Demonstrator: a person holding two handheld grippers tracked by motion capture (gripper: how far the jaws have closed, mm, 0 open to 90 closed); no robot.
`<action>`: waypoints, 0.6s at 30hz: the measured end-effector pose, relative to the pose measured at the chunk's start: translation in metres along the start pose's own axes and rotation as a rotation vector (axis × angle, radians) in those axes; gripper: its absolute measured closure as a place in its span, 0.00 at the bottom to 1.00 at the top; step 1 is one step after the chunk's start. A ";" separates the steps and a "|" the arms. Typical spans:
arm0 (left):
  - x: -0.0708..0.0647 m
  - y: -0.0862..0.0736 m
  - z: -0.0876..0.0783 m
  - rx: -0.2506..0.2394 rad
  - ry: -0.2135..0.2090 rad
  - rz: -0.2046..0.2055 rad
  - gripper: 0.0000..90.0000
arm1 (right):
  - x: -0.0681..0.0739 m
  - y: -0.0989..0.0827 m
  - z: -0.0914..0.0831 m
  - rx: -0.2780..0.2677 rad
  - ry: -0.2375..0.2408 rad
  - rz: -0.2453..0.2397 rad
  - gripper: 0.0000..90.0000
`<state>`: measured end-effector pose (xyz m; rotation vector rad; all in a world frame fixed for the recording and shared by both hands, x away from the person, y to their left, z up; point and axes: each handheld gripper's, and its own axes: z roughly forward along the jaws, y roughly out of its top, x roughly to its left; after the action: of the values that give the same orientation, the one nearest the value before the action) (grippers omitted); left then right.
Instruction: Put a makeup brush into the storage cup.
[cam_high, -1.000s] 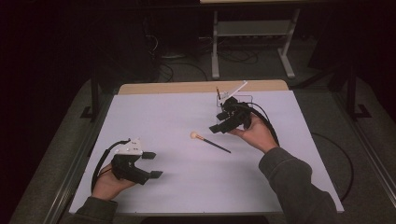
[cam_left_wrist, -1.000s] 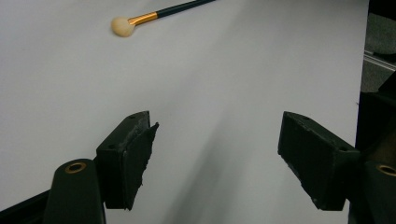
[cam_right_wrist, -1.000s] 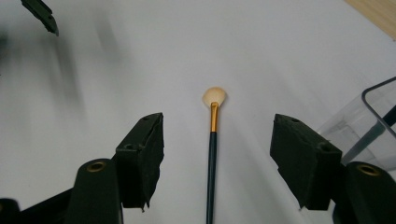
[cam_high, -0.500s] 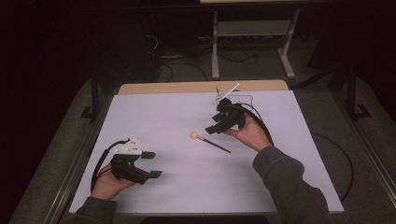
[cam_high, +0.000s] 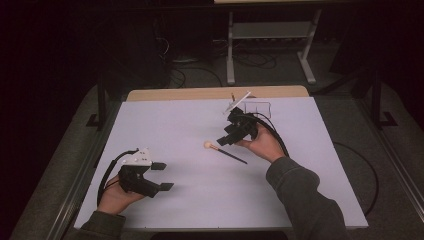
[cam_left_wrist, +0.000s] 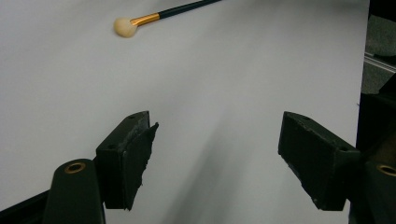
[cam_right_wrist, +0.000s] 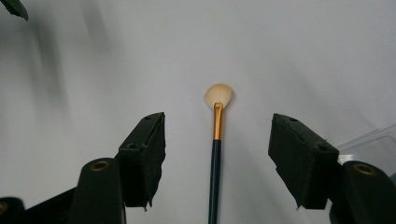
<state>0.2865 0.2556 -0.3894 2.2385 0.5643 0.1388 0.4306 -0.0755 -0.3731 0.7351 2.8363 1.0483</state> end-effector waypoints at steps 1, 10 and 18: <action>0.000 0.000 0.000 0.000 0.000 0.001 0.28 | 0.000 0.000 0.001 0.001 0.000 -0.002 0.39; 0.001 0.000 0.000 0.002 0.002 0.003 0.28 | 0.000 0.000 0.008 0.012 0.005 0.008 0.40; 0.001 -0.001 -0.001 0.003 0.004 0.001 0.28 | 0.000 0.000 0.014 0.020 0.018 0.013 0.41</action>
<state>0.2870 0.2568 -0.3893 2.2419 0.5655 0.1433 0.4334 -0.0675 -0.3836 0.7501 2.8654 1.0351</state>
